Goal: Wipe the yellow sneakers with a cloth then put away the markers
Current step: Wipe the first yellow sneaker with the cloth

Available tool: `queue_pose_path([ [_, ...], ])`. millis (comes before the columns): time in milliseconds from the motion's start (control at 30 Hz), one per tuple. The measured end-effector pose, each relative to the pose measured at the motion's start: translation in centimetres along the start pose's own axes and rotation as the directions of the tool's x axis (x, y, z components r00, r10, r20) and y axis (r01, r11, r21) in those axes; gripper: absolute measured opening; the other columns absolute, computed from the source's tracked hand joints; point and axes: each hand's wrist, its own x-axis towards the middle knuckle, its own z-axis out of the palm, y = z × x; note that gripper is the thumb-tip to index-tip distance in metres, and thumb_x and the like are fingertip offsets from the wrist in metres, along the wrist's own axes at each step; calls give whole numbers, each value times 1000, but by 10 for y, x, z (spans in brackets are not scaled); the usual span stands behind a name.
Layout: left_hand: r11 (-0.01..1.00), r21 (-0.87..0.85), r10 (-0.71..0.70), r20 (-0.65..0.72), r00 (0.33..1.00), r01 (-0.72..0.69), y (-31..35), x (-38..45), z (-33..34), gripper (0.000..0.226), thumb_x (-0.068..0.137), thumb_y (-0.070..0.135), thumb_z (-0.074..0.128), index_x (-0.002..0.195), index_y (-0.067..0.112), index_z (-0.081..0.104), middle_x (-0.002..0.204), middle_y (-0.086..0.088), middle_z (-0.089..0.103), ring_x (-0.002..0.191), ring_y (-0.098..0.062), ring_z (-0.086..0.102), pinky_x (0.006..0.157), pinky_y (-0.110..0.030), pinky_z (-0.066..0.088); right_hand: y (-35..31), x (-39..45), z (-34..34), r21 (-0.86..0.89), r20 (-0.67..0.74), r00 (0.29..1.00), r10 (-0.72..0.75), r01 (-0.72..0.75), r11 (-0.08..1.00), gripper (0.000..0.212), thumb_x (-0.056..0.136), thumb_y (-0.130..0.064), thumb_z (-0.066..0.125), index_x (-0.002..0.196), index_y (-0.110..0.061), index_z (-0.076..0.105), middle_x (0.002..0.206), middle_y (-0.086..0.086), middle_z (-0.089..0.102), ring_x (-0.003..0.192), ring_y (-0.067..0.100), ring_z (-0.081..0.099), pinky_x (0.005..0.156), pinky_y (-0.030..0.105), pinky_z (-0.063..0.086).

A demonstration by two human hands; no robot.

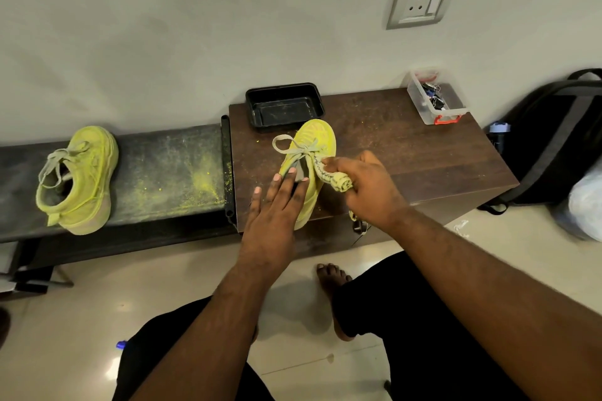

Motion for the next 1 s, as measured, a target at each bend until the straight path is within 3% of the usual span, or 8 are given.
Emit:
queue_pose_path([
  [100, 1000, 6, -5, 6, 1000, 5, 0, 0, 1, 98, 80, 1, 53, 151, 31, -8, 157, 10, -21, 137, -7, -29, 113, -36, -15, -11, -1, 6, -31, -13, 998, -55, 55, 998, 53, 80, 3, 57, 129, -17, 58, 80, -27, 28, 93, 15, 43, 80, 28, 46],
  [200, 1000, -7, -3, 1, 1000, 3, 1, 0, 1, 97, 80, 0, 53, 152, 30, -6, 158, 9, -19, 137, -8, -29, 114, -37, -15, -13, -4, 18, 38, -49, 998, 40, -38, 999, 56, 80, 1, 55, 132, -20, 55, 85, -16, 42, 92, 14, 46, 78, 21, 43],
  [267, 1000, -11, 0, -3, 1000, 0, 1, 0, 1, 96, 80, 0, 53, 152, 29, -4, 158, 9, -19, 137, -8, -30, 113, -36, -15, -15, -5, 27, 26, -41, 997, 69, -68, 997, 59, 80, -1, 53, 135, -22, 52, 108, -1, 60, 97, 14, 44, 82, 21, 43],
  [367, 1000, -22, 3, -14, 1000, -3, 0, 1, 3, 98, 78, -2, 54, 152, 29, -1, 158, 10, -17, 137, -8, -28, 112, -35, -17, -14, 1, 34, -63, -8, 997, 73, -73, 995, 55, 83, -2, 50, 136, -17, 49, 136, -2, 55, 103, 19, 42, 91, 29, 45],
  [500, 1000, -12, -9, -17, 1000, 9, -1, 1, 6, 99, 79, -3, 53, 152, 30, -5, 152, 15, -25, 137, -7, -30, 111, -35, -18, -12, 10, 33, -141, 35, 994, 102, -96, 985, 56, 82, -4, 50, 135, -20, 49, 140, -5, 51, 98, 16, 37, 90, 31, 46],
  [833, 1000, -23, -12, -32, 999, 11, 1, 2, 6, 100, 75, -5, 54, 152, 29, 1, 159, 12, -13, 137, -5, -27, 112, -34, -17, -16, 6, 33, -310, 199, 970, 140, -73, 948, 59, 85, -9, 53, 141, -20, 39, 152, -8, 33, 115, 24, 36, 98, 40, 44],
  [933, 1000, -23, -9, -34, 999, 8, 1, 2, 5, 100, 74, -4, 56, 152, 28, 3, 159, 11, -8, 138, -6, -23, 113, -34, -15, -14, 0, 35, -302, 231, 966, 114, -40, 952, 58, 83, -4, 50, 139, -17, 42, 147, -5, 40, 114, 25, 37, 97, 40, 45],
  [1000, 1000, -22, 4, -39, 999, -5, 2, 1, 3, 97, 75, -2, 55, 152, 28, 3, 159, 11, -8, 138, -5, -24, 112, -34, -17, -4, -7, 36, -242, 295, 954, 58, 16, 970, 60, 80, -1, 48, 138, -18, 45, 138, 1, 50, 111, 23, 39, 93, 31, 45],
])
